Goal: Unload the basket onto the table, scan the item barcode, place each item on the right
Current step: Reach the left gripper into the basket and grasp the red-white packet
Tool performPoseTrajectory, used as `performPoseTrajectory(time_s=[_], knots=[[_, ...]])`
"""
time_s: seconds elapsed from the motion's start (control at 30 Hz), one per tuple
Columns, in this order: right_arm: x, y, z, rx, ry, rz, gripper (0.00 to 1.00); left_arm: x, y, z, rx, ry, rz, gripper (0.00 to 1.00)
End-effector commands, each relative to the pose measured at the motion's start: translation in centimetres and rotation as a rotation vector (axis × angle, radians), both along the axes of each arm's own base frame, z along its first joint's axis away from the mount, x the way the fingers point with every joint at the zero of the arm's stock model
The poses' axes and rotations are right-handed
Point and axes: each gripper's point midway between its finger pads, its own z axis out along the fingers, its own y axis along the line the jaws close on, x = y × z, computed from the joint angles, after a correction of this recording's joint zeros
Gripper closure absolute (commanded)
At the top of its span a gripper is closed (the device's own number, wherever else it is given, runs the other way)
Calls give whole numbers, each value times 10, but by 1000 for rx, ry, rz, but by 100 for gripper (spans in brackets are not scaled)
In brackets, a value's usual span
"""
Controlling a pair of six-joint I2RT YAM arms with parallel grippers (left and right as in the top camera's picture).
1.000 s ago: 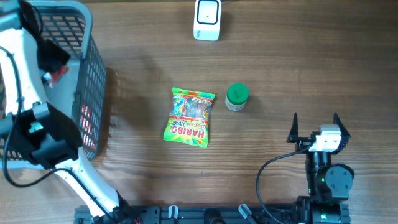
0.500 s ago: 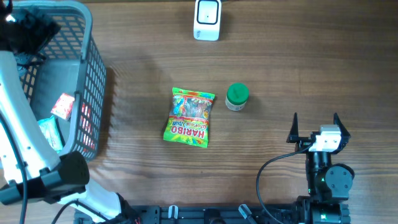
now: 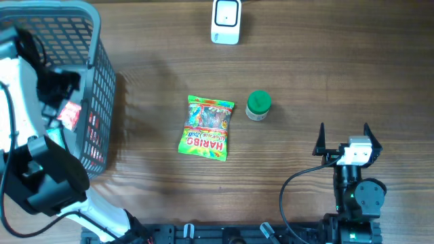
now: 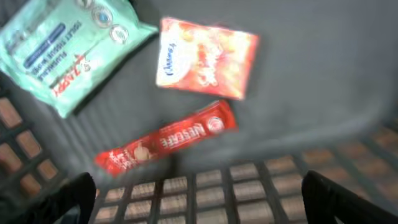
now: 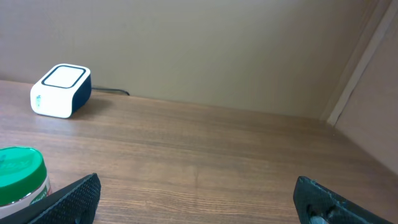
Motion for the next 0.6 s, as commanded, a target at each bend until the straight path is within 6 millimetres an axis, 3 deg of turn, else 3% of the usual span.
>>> performPoseTrajectory(time_s=[0.0,0.33,0.57], knots=[[0,2,1,-12,-5,11,0,-18,20,-28,102,68,95,0],[0,2,1,-12,-5,11,0,-1,34,-79,177,-38,98,0],[0,2,1,-12,-5,11,0,18,43,-86,217,-109,27,0]])
